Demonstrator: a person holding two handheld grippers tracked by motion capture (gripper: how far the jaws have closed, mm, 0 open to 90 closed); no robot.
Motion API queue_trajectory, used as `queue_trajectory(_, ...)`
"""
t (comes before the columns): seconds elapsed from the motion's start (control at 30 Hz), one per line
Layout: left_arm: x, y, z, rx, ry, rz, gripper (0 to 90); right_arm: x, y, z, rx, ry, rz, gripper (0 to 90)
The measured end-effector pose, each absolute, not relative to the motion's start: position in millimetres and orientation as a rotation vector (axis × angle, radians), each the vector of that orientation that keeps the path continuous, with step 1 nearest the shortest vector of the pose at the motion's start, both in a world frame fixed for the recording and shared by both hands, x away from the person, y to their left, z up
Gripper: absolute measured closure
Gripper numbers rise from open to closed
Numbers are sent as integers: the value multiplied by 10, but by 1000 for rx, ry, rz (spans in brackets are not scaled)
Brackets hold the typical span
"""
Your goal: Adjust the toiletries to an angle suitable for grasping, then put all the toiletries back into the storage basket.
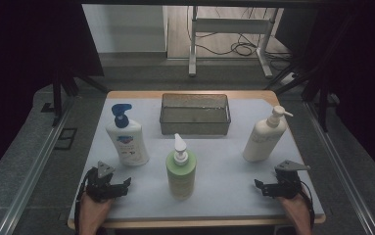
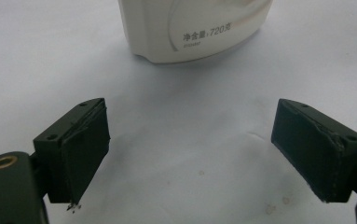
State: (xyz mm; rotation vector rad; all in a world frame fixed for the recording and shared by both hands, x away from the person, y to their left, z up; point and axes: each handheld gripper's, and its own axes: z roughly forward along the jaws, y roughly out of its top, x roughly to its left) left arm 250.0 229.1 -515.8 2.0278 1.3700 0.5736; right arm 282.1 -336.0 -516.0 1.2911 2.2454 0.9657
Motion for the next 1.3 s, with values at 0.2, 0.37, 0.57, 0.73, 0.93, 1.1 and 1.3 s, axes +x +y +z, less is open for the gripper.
queue_trajectory(0.2,2508,2292,-5182,2042,1370,563,119,2824,-3348,-5173,1314,2255,968,15)
queue_trajectory(0.37,2522,2289,-5208,2048,1372,544,118,2820,-3343,-5167,1316,2253,961,16)
queue_trajectory(0.57,2539,2316,-5231,2034,1386,502,121,2819,-3356,-5167,1321,2251,962,16)
queue_trajectory(0.73,2536,2314,-5235,2033,1386,503,118,2818,-3344,-5161,1320,2252,963,16)
queue_trajectory(0.93,2535,2316,-5237,2034,1384,505,118,2817,-3356,-5149,1334,2245,971,17)
queue_trajectory(1.1,2534,2316,-5238,2034,1383,507,118,2817,-3375,-5131,1346,2240,975,23)
queue_trajectory(1.3,2533,2315,-5239,2034,1383,508,117,2822,-3412,-5082,1371,2209,978,47)
